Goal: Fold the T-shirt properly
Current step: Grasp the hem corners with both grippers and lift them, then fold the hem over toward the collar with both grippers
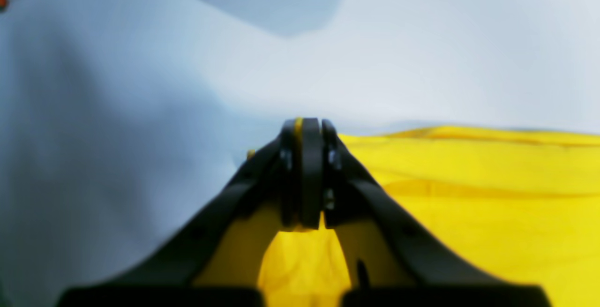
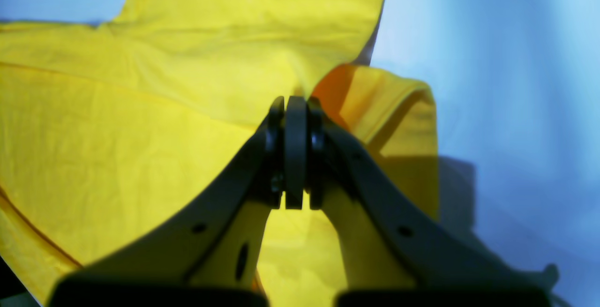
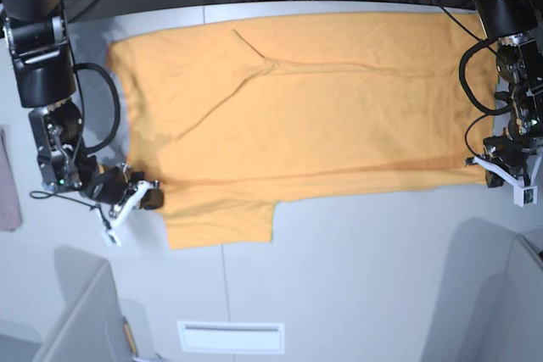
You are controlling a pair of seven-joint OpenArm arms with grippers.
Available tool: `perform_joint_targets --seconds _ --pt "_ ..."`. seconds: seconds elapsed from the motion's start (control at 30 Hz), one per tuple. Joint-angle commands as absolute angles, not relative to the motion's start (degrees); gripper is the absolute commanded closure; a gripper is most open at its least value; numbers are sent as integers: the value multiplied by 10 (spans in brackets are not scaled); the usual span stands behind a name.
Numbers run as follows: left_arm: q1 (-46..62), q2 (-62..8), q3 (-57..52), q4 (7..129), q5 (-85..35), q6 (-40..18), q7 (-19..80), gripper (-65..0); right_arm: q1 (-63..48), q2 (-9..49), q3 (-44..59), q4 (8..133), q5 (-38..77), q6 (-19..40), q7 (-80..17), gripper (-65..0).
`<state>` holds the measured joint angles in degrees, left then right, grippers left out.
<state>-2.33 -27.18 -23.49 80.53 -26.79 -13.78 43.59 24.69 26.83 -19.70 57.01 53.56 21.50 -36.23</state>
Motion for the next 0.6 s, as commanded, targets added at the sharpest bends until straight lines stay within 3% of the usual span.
perform_joint_targets --seconds 0.0,0.57 --pt "-33 -286 -240 819 -269 -139 424 0 262 277 -189 588 545 218 -352 0" --pt "5 -285 -259 876 -269 -139 426 0 240 291 -189 620 545 217 -352 0"
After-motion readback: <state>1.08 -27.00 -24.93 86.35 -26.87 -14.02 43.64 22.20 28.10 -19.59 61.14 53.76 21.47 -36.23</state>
